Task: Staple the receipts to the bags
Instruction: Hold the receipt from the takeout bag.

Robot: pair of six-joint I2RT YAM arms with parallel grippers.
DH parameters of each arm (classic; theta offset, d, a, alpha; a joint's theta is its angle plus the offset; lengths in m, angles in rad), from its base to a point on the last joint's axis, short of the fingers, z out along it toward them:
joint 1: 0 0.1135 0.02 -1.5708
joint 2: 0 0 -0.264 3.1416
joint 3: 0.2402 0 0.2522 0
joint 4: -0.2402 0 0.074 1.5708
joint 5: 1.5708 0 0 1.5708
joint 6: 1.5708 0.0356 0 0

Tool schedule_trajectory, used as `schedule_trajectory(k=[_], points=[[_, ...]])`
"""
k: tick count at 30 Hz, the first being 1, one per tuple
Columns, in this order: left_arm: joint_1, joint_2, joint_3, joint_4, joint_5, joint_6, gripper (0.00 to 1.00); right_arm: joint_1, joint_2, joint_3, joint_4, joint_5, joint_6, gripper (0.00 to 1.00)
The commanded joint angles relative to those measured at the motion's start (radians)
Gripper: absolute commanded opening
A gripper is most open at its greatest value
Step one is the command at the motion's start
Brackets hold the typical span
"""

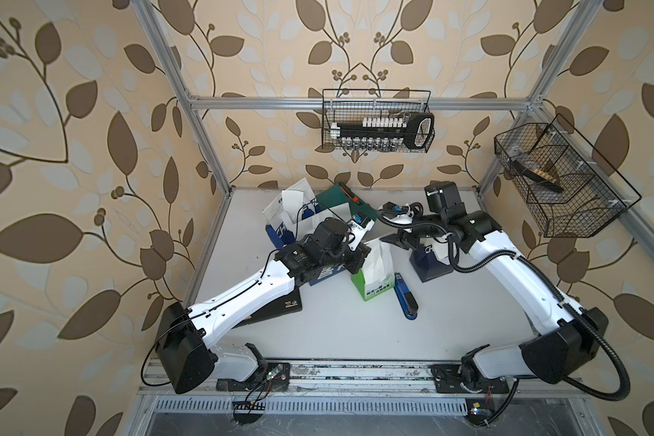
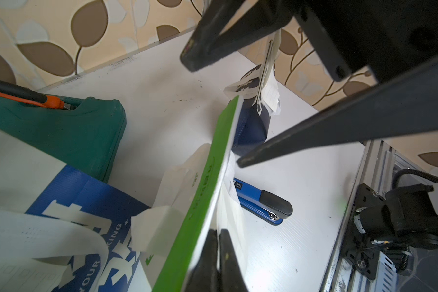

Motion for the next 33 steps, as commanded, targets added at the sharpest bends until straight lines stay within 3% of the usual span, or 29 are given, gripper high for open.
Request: schedule_trajectory(k=[1, 27, 30, 33], points=[[-0.006, 0.001, 0.037, 0.018, 0.007, 0.021, 0.0, -0.004, 0.056, 0.089, -0.175, -0.082, -0.135, 0.57], [-0.005, 0.037, 0.078, 0.074, -0.015, 0.039, 0.0, -0.004, 0.12, 0.099, -0.233, -0.231, -0.175, 0.49], [-0.006, 0.05, 0.089, 0.063, -0.023, 0.048, 0.0, -0.004, 0.123, 0.097, -0.23, -0.238, -0.171, 0.41], [-0.006, 0.056, 0.097, 0.06, -0.024, 0.049, 0.0, -0.004, 0.122, 0.096, -0.225, -0.25, -0.169, 0.21]])
